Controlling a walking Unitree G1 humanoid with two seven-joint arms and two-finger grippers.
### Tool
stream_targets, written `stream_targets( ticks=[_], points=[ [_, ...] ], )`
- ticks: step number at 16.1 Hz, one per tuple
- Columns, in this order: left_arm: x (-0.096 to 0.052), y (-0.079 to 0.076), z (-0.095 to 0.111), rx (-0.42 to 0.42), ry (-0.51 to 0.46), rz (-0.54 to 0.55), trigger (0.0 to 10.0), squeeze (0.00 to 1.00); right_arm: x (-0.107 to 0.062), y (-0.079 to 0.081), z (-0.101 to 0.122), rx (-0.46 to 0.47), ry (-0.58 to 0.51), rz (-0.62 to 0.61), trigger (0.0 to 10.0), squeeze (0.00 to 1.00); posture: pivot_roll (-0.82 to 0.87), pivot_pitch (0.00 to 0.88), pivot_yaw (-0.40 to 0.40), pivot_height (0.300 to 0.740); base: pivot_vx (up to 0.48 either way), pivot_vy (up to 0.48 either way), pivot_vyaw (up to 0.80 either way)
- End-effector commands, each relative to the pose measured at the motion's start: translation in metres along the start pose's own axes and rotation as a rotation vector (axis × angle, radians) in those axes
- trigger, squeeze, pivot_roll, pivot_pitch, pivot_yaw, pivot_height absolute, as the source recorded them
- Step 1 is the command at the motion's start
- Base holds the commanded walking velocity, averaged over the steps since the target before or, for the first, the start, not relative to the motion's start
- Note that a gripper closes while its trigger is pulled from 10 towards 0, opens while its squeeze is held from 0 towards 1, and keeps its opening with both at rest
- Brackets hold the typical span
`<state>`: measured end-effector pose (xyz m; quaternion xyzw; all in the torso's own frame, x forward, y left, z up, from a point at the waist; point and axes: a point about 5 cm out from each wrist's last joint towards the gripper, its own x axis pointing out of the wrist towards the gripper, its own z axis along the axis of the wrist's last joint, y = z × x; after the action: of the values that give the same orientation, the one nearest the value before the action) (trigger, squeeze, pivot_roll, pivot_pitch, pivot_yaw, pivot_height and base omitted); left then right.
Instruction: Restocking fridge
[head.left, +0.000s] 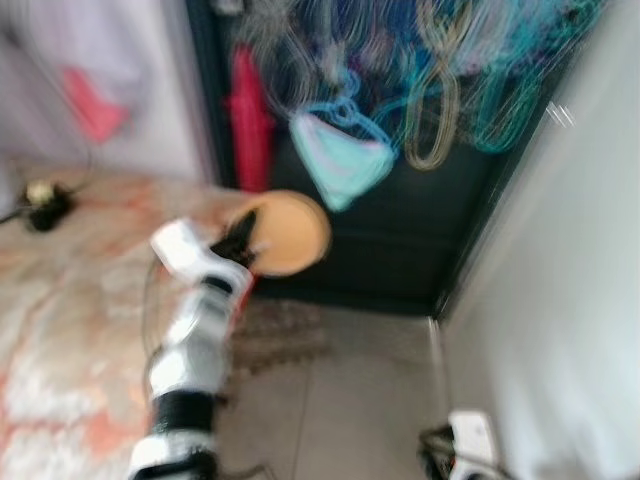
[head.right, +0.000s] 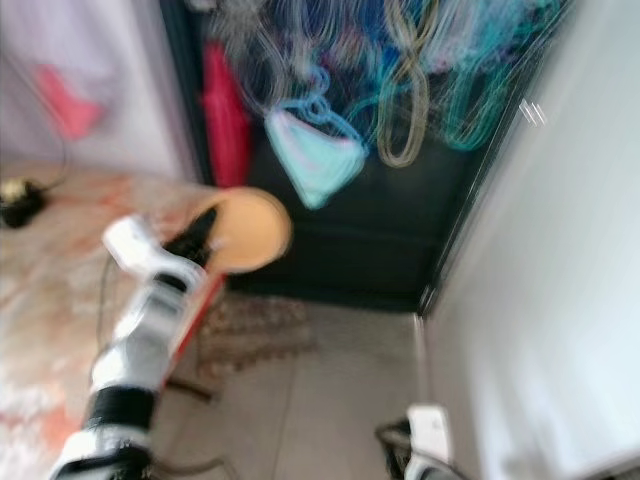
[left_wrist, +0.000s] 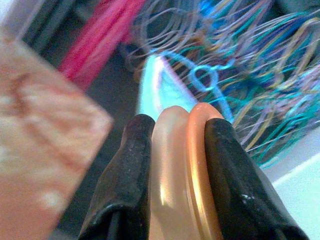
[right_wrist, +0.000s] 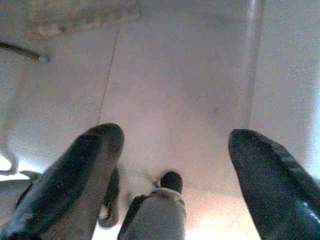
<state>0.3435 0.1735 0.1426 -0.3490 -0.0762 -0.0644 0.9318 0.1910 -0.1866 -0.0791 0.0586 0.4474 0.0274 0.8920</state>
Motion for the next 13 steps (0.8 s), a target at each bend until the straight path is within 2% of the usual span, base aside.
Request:
stream_targets(
  ticks=[1, 11, 13],
  points=[
    [0.007, -0.017, -0.002, -0.010, 0.005, -0.057, 10.0, 0.00, -0.002, -0.008, 0.000, -0.007, 0.005, -0.021, 10.0, 0.00, -0.02, 0.009, 0.027, 0.740, 0.000, 0.000, -0.80],
    [0.003, -0.006, -0.016, 0.034, 0.087, -0.018, 10.0, 0.00, -0.002, -0.007, 0.000, -0.008, 0.008, -0.019, 10.0, 0.00, -0.02, 0.009, 0.030, 0.740, 0.000, 0.000, -0.80],
    [0.002, 0.003, -0.019, 0.047, 0.102, 0.027, 10.0, 0.00, -0.002, -0.007, 0.000, -0.007, 0.007, -0.019, 10.0, 0.00, -0.02, 0.009, 0.030, 0.740, 0.000, 0.000, -0.80]
  ],
)
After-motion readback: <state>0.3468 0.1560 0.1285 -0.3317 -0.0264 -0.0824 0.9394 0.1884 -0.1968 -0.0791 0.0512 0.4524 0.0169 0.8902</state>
